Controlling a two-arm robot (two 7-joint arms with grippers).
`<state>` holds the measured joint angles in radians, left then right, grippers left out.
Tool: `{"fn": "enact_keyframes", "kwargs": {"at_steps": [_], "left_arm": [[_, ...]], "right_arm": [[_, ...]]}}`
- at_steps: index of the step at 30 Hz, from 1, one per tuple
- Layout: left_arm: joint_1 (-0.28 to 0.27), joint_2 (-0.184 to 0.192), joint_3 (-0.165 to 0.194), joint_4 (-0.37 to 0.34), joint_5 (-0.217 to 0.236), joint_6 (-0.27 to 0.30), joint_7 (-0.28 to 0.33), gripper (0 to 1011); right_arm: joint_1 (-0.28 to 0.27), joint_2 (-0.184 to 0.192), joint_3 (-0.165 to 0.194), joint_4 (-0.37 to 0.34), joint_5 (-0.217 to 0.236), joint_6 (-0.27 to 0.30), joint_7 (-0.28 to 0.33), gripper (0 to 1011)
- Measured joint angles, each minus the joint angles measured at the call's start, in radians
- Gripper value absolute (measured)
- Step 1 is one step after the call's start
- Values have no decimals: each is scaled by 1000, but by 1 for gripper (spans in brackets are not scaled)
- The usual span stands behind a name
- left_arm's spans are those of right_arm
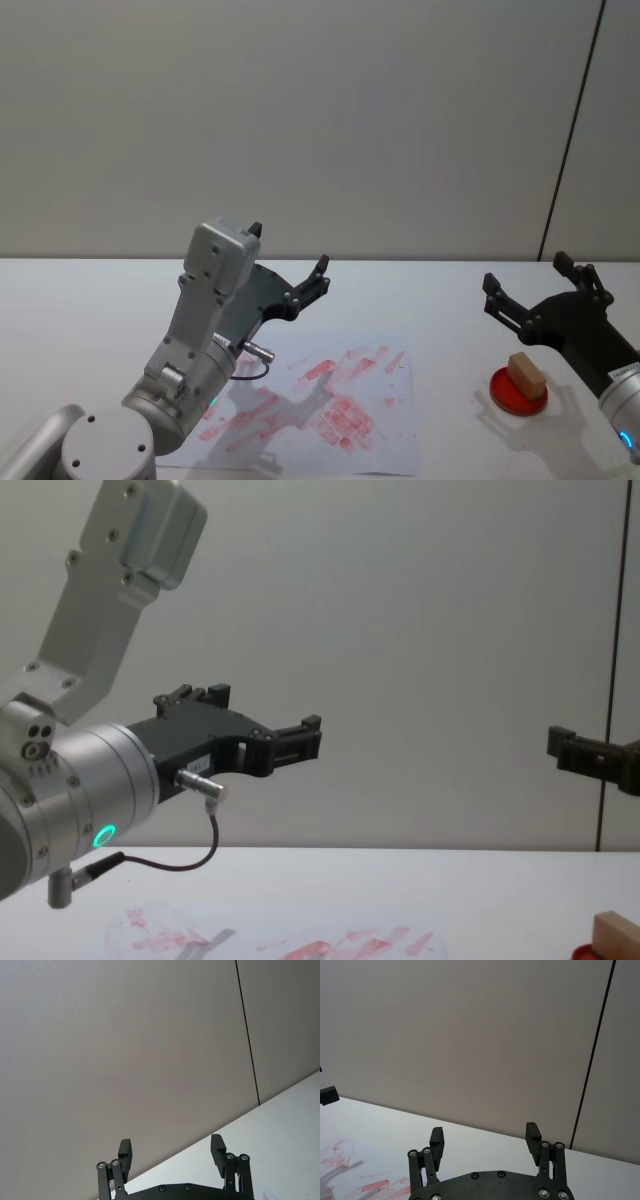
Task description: Use the one hand to pick up the stamp and affix it onto the A4 paper.
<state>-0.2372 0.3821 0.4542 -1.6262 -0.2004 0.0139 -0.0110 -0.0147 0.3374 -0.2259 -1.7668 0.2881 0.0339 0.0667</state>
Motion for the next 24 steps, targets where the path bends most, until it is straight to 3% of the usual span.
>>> {"fn": "enact_keyframes", "kwargs": {"at_steps": [24], "left_arm": [[0, 0, 0, 0, 0, 0, 0, 1003]], "right_arm": [[1, 0, 1, 1, -1, 1, 1, 1001]]}}
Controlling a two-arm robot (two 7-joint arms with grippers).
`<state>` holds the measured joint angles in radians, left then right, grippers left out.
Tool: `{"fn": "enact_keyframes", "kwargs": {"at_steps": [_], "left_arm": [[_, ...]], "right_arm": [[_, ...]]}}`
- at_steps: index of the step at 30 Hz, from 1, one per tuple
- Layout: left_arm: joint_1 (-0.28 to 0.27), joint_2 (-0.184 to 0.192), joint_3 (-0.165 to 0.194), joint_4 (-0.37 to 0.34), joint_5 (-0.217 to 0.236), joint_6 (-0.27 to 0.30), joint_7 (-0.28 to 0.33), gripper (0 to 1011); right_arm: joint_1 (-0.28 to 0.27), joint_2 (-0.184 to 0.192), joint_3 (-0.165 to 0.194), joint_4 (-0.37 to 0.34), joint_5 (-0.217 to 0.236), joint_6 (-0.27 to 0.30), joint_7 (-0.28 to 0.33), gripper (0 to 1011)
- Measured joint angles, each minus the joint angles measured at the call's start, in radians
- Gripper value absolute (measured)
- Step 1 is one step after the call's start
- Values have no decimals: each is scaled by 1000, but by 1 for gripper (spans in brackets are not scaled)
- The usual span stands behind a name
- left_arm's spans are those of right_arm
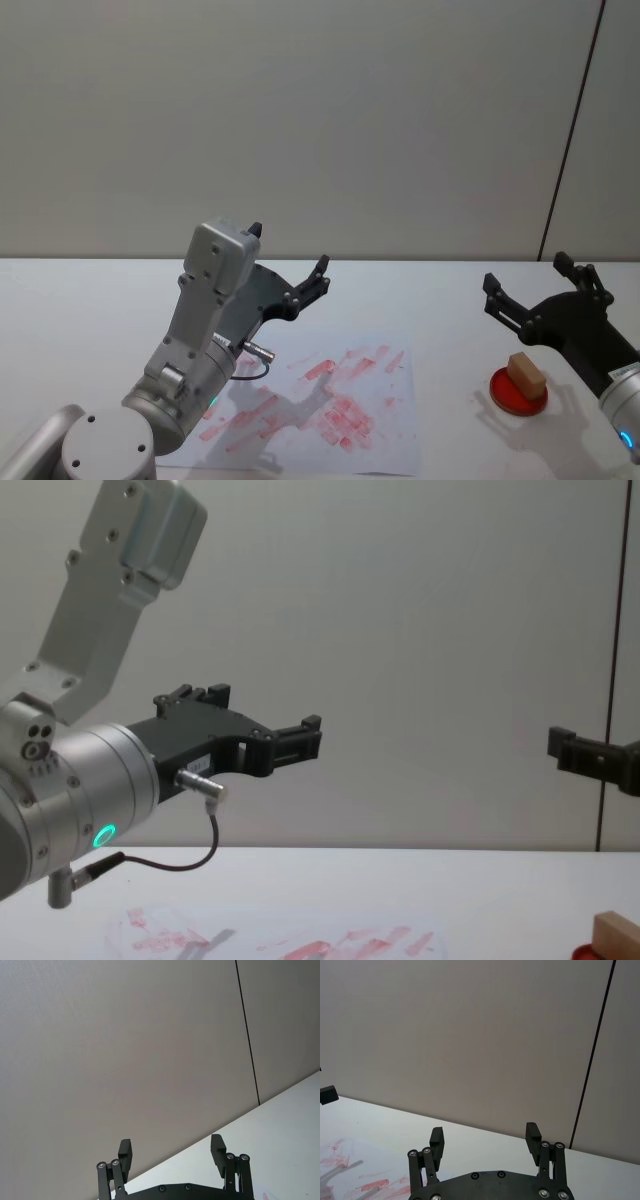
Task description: Use the one hand to pick up the stamp and affix it onto the A4 paper.
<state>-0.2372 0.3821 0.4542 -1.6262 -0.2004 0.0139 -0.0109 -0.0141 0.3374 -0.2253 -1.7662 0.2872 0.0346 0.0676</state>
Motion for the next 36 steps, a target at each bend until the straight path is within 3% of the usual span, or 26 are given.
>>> {"fn": "enact_keyframes", "kwargs": {"at_steps": [36], "left_arm": [[0, 0, 0, 0, 0, 0, 0, 1002]], "right_arm": [[12, 41, 29, 122, 37, 123, 128, 1001]]}}
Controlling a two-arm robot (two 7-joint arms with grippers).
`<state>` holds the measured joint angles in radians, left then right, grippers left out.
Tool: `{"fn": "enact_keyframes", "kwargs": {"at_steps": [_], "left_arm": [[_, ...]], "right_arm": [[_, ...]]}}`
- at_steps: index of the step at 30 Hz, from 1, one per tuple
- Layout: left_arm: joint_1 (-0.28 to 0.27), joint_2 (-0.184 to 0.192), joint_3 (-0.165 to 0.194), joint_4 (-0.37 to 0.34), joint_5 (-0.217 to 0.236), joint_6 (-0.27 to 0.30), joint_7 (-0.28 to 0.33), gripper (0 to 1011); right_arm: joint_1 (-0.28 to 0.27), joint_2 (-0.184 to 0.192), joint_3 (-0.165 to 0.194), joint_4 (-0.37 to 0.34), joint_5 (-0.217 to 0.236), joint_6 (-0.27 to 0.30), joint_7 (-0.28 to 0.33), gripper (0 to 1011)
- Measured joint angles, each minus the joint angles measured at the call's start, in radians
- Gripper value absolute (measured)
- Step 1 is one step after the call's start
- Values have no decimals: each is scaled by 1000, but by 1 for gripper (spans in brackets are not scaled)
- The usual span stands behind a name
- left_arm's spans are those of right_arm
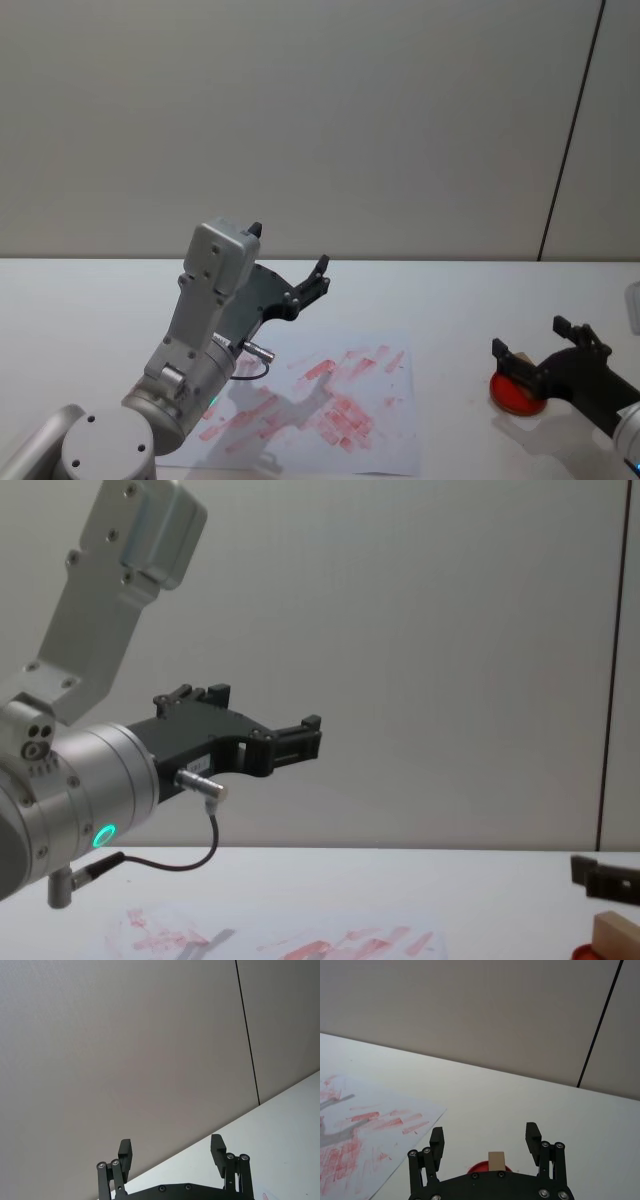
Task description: Use the one hand to pick up the stamp and affix it onto the A4 paper.
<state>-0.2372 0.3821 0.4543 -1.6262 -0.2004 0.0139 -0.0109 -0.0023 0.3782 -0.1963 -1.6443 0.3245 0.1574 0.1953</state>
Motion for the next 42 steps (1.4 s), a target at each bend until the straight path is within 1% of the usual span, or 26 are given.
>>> {"fn": "enact_keyframes", "kwargs": {"at_steps": [13, 29, 30, 32, 33, 36, 37, 39, 41, 42], "left_arm": [[0, 0, 0, 0, 0, 0, 0, 1002], [0, 0, 0, 0, 0, 0, 0, 1002], [0, 0, 0, 0, 0, 0, 0, 1002], [0, 0, 0, 0, 0, 0, 0, 1002], [0, 0, 0, 0, 0, 0, 0, 1002], [0, 0, 0, 0, 0, 0, 0, 1002], [0, 0, 0, 0, 0, 0, 0, 1002], [0, 0, 0, 0, 0, 0, 0, 1003], [0, 0, 0, 0, 0, 0, 0, 1002], [0, 0, 0, 0, 0, 0, 0, 1003]], "right_arm": [[5, -2, 2, 49, 13, 26, 10, 1001], [39, -21, -1, 117, 24, 47, 27, 1001], [42, -22, -2, 122, 24, 50, 29, 970], [45, -24, -3, 127, 24, 52, 31, 946], [48, -26, -4, 132, 24, 54, 33, 904], [53, -29, -6, 141, 24, 59, 38, 856], [54, -30, -7, 144, 24, 59, 38, 807], [58, -31, -7, 151, 24, 62, 41, 766], [60, -33, -8, 154, 24, 64, 43, 691], [60, -33, -8, 155, 23, 65, 43, 675]]}}
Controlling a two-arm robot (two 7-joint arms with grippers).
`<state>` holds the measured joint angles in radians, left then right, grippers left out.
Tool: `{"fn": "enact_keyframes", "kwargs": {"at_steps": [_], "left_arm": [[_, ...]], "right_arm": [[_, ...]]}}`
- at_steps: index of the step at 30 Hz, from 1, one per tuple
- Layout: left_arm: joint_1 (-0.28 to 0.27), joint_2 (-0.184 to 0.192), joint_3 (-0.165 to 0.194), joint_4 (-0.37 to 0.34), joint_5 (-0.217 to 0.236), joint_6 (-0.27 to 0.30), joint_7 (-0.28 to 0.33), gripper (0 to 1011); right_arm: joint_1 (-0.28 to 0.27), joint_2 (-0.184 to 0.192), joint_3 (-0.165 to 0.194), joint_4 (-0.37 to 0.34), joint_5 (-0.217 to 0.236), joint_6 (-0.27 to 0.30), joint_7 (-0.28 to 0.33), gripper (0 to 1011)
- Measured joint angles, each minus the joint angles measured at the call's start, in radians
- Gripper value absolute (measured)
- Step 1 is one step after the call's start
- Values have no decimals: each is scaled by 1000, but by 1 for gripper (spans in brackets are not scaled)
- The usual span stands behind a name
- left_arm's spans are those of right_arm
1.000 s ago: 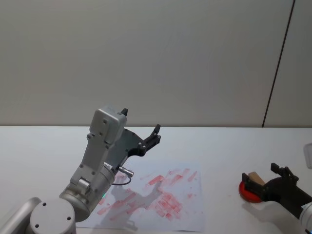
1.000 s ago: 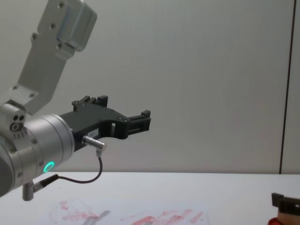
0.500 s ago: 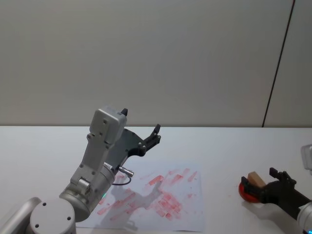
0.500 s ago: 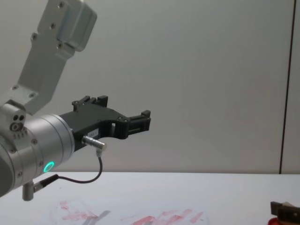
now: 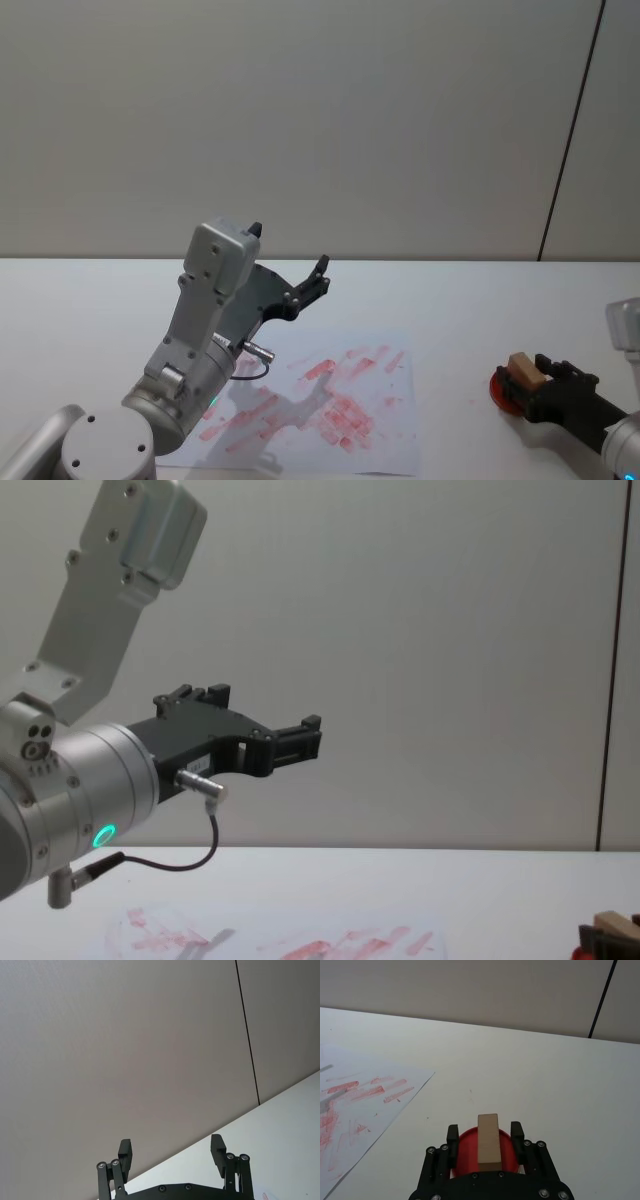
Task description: Use the one hand to pick up the stamp and affix it onto the A4 paper.
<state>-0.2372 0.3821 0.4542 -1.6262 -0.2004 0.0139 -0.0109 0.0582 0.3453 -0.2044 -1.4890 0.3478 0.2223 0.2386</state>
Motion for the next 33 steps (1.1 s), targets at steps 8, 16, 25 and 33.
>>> {"fn": "enact_keyframes", "kwargs": {"at_steps": [8, 16, 25, 33], "left_arm": [[0, 0, 0, 0, 0, 0, 0, 1003], [0, 0, 0, 0, 0, 0, 0, 1002], [0, 0, 0, 0, 0, 0, 0, 1002], [0, 0, 0, 0, 0, 0, 0, 1002]], "right_arm": [[8, -4, -2, 15, -3, 2, 6, 418], [13, -7, -3, 22, -9, -9, 10, 219], [17, -9, -8, 9, -35, -59, 24, 220], [32, -21, -25, -17, -70, -96, 69, 220]]}}
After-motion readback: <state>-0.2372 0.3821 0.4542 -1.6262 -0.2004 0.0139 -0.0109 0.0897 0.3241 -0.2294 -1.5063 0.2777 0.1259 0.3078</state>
